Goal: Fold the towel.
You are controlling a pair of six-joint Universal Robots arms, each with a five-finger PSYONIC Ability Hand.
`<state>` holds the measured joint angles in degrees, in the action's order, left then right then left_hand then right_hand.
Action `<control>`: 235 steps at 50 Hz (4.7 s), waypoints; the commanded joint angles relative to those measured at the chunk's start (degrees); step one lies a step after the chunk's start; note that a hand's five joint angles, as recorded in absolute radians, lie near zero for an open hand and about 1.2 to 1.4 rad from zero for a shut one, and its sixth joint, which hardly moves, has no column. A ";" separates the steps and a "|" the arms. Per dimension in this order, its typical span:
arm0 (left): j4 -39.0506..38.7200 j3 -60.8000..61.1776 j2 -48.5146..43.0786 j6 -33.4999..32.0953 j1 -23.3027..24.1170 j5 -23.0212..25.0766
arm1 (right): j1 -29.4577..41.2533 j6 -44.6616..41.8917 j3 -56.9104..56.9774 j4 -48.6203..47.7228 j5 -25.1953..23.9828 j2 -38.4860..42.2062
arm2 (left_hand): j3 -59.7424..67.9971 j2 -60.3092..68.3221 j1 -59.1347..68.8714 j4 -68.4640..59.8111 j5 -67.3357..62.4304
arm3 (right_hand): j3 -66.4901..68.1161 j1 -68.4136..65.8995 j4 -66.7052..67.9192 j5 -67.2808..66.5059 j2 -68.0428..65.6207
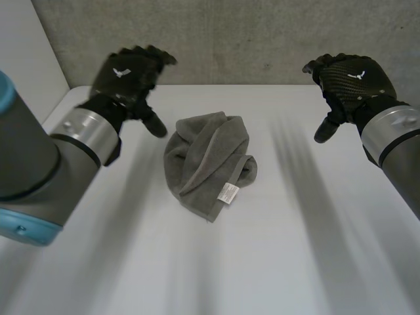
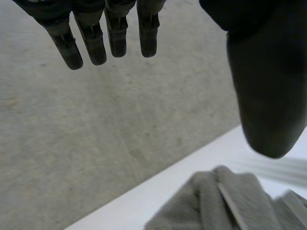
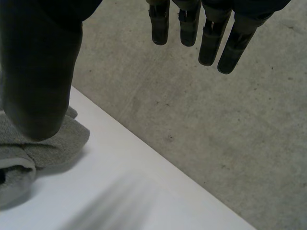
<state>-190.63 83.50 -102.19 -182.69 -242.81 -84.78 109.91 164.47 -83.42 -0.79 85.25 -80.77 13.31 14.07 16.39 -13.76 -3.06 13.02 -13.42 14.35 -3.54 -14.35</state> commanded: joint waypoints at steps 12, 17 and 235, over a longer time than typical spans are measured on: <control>10.81 -5.80 -0.99 8.40 -3.19 -3.73 | -0.93 7.44 4.15 6.42 -3.08 0.52 | -3.31 -4.07 -6.39 3.76 3.06 | -3.02 3.42 -4.35 3.54 4.35; 10.81 -5.80 -0.82 8.40 -3.28 -3.82 | -1.02 7.53 4.15 6.42 -2.90 0.52 | -3.31 -4.07 -6.39 3.76 3.06 | -3.02 3.42 -4.35 3.54 4.35; 1.68 -15.21 0.66 2.51 0.06 3.65 | -2.69 17.11 12.85 -22.41 -21.18 3.07 | -3.31 65.93 63.61 3.76 -66.94 | -3.02 -66.58 -4.35 -66.46 -65.65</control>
<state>-187.02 71.25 -108.07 -180.55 -242.61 -81.57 110.53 164.71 -64.61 -10.03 62.47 -70.13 13.31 70.51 73.75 -13.76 -63.44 13.01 -75.42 14.35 -66.09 -74.23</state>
